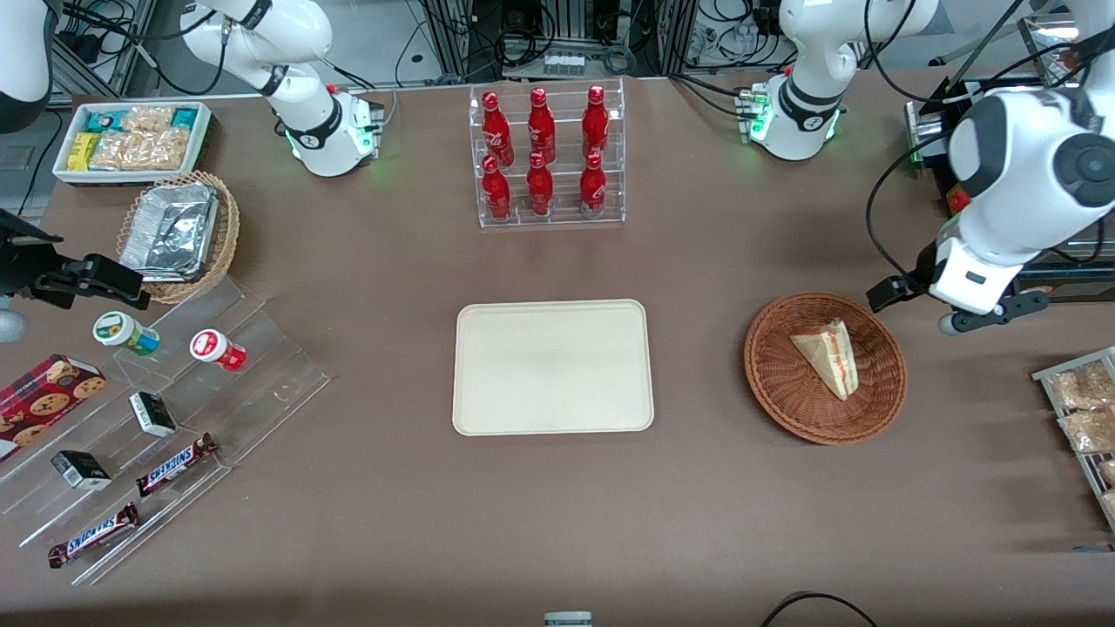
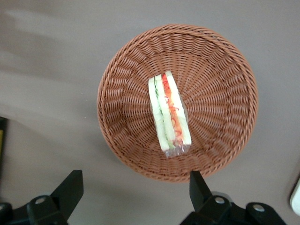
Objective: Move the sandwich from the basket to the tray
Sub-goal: 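Lower the open left gripper onto the wrapped sandwich in the basket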
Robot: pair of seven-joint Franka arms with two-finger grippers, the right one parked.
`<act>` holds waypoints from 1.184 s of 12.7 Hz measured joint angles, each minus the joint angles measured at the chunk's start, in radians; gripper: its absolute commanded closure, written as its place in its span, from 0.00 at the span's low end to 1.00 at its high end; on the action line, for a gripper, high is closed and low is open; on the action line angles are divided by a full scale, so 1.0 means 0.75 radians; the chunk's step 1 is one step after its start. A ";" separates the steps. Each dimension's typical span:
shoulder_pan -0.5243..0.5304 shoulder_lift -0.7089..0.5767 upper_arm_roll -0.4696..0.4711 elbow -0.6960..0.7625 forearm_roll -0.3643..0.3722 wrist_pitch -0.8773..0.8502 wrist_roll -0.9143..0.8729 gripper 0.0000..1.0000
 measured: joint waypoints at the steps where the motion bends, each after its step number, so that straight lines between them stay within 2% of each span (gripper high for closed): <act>1: -0.001 0.012 -0.001 -0.019 0.000 0.025 -0.063 0.00; 8: -0.046 0.135 -0.009 -0.035 0.000 0.169 -0.306 0.00; 15: -0.082 0.247 -0.010 -0.035 0.000 0.246 -0.344 0.00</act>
